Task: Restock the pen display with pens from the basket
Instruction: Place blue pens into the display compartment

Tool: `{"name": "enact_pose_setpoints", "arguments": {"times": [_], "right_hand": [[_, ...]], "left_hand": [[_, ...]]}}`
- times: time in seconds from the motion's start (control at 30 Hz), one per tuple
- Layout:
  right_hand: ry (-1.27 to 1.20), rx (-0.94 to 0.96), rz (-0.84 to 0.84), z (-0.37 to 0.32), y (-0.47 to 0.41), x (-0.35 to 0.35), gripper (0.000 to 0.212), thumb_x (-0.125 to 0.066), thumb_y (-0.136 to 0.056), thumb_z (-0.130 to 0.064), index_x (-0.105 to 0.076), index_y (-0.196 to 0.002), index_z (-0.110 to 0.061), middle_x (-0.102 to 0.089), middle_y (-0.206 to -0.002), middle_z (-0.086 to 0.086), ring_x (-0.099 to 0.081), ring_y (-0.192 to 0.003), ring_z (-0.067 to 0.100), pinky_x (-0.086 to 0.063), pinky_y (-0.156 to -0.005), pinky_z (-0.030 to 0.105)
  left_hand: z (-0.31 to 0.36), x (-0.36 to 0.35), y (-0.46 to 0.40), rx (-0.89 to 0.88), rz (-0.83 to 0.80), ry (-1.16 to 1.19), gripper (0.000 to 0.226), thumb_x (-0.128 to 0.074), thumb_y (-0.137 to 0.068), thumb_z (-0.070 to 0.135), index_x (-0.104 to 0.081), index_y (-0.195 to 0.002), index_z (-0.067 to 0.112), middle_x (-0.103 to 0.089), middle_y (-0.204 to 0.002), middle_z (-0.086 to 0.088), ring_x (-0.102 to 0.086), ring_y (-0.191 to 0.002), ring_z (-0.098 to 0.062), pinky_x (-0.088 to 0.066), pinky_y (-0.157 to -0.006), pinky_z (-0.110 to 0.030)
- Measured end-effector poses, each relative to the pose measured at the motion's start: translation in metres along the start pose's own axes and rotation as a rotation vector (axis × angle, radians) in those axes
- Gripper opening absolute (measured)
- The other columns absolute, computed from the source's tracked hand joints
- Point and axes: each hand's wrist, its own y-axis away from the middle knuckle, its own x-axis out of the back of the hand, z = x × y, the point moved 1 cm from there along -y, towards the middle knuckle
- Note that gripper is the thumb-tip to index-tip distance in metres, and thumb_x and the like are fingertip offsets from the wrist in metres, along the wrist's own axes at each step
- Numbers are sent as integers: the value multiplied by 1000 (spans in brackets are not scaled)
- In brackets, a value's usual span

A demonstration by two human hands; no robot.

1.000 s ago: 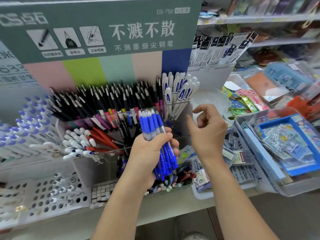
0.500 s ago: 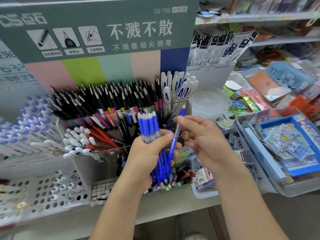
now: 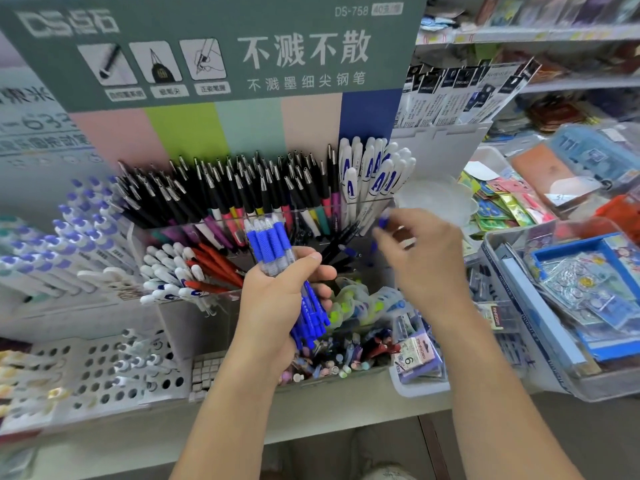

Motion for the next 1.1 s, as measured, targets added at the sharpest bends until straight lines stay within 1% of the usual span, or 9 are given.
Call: {"name": "enact_pose_setpoints", "arguments": {"times": [0.17, 0.33, 0.47, 0.67, 0.77, 0.87, 0.97, 1.03, 1.1], "right_hand": [[404, 15, -169, -3, 8, -30, 15, -58, -87, -6, -71, -90, -12, -67, -79, 16, -60, -76, 41, -50, -62, 42], [593, -119, -313, -18, -4, -35, 16, -50, -85, 4, -51, -81, -12, -37, -68, 4, -42, -70, 35, -34, -61, 36], [613, -168, -352, -20, -10, -37, 18, -47, -84, 7, -49, -79, -10, -34, -66, 3, -41, -70, 34, -34, -62, 36], [286, -178, -308, -2, -4, -38, 23, -59, -79, -5, -74, -91, -17, -70, -84, 10, -64, -79, 36, -56, -66, 43], [161, -222, -309, 2, 0, -35, 15, -61, -78, -18, -72, -89, -22, -72, -81, 8, -67, -73, 36, -58, -66, 47], [170, -237, -341, 7, 1, -33, 15, -65, -81, -10, -71, -88, -21, -70, -80, 8, -67, -71, 33, -59, -67, 46], [48, -275, -312, 3, 2, -19, 19, -65, -89, -4, -73, -102, -16, -73, -87, -1, -65, -61, 15, -58, -68, 35], [-34, -292, -249, -5, 1, -1, 21, -65, -95, -7, -73, -113, -13, -71, -87, -8, -62, -49, 5, -52, -56, 17], [-141, -309, -179, -14, 1, 19, 13, -68, -96, -19, -74, -107, -16, -70, -78, -11, -58, -43, 2, -45, -48, 10]], "left_hand": [[3, -2, 0, -9, -20, -7, 3, -62, -94, 5, -61, -94, 8, -69, -72, -11, -57, -52, -16, -51, -48, -28], [5, -3, 1, 5, -30, -17, 2, -63, -94, 6, -62, -95, 8, -70, -72, -10, -57, -53, -16, -52, -49, -28], [8, -1, 1, -5, -32, -18, 2, -63, -94, 6, -63, -95, 8, -71, -73, -11, -57, -54, -16, -52, -50, -29], [10, 2, -2, 1, -29, 2, 2, -62, -94, 6, -62, -96, 7, -70, -73, -10, -57, -54, -16, -53, -50, -28], [9, 0, -2, 20, -38, -9, 2, -63, -94, 7, -62, -96, 8, -70, -74, -10, -57, -54, -16, -53, -51, -29], [7, -4, 0, 30, -46, -28, 2, -63, -94, 8, -62, -96, 9, -70, -74, -10, -58, -55, -16, -52, -51, -29], [7, -7, 1, 32, -64, -33, 2, -63, -95, 8, -62, -97, 8, -70, -73, -10, -58, -54, -16, -52, -51, -29], [8, -11, 2, 34, -90, -31, 1, -62, -95, 8, -63, -95, 8, -68, -71, -9, -58, -54, -17, -52, -50, -29], [8, -17, 4, 47, -141, -27, 2, -61, -95, 6, -62, -93, 7, -63, -67, -8, -56, -52, -18, -51, -49, -29]]}}
